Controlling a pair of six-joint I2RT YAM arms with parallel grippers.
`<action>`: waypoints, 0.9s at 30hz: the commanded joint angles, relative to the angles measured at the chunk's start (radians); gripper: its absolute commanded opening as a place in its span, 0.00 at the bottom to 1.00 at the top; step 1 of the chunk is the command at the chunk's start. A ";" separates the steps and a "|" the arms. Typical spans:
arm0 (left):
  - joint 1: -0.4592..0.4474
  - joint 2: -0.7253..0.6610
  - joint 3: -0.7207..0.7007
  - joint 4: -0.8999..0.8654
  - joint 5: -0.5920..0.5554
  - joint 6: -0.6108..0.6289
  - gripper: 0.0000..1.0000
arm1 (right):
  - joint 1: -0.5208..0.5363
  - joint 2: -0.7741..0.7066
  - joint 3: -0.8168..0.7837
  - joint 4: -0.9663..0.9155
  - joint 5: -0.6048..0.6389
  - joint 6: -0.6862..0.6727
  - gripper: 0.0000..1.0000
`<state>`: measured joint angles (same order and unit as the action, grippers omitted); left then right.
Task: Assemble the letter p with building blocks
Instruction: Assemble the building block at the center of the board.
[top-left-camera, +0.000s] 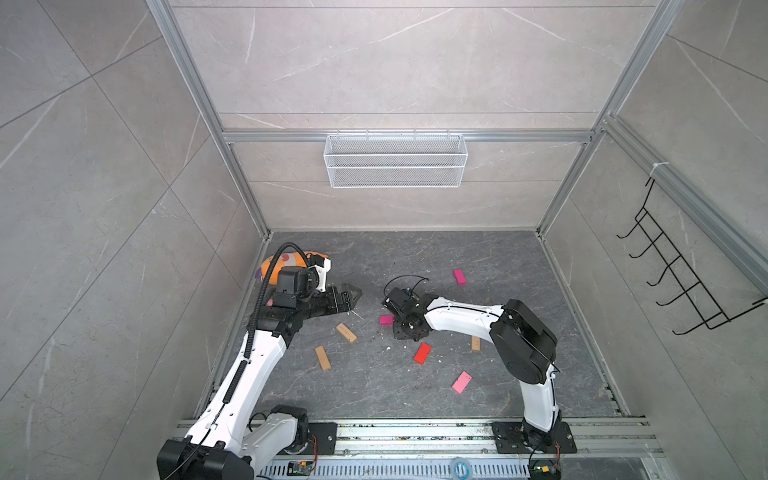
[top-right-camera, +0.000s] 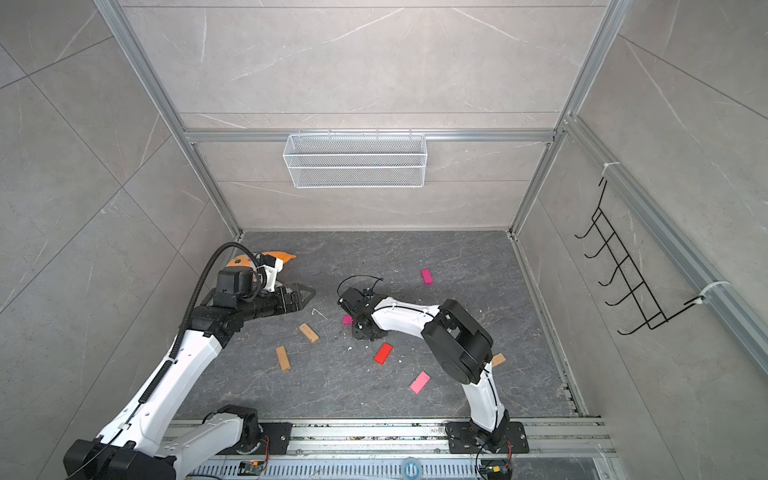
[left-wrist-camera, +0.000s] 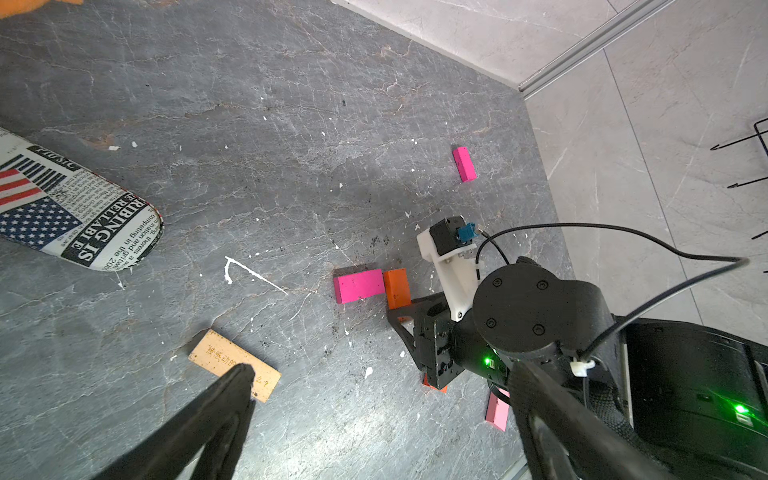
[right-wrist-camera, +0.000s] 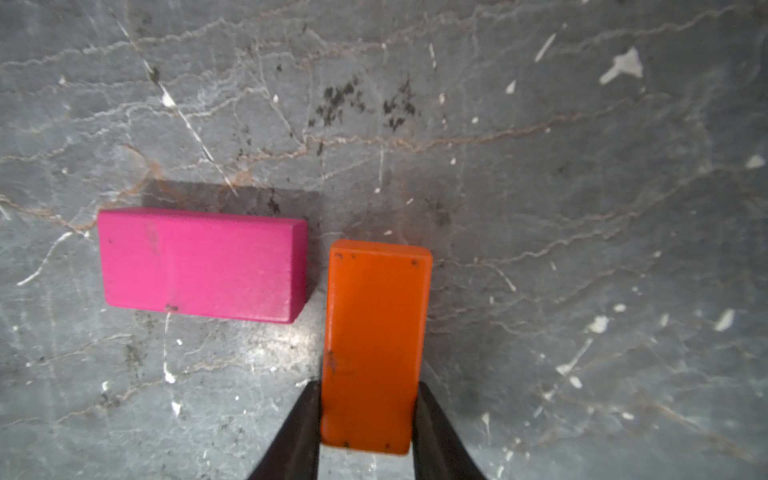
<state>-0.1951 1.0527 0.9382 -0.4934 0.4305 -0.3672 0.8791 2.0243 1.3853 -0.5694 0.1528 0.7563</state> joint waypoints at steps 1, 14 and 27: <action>0.010 -0.002 0.006 0.011 0.035 -0.013 0.98 | 0.011 0.019 -0.009 -0.030 0.011 -0.001 0.36; 0.010 -0.002 0.006 0.009 0.037 -0.012 0.98 | 0.010 0.017 -0.028 0.005 0.014 -0.047 0.36; 0.011 0.007 0.010 0.005 0.055 -0.009 0.98 | 0.011 0.050 -0.003 0.012 -0.004 -0.046 0.36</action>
<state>-0.1905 1.0573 0.9382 -0.4934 0.4561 -0.3672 0.8833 2.0254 1.3804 -0.5560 0.1604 0.7139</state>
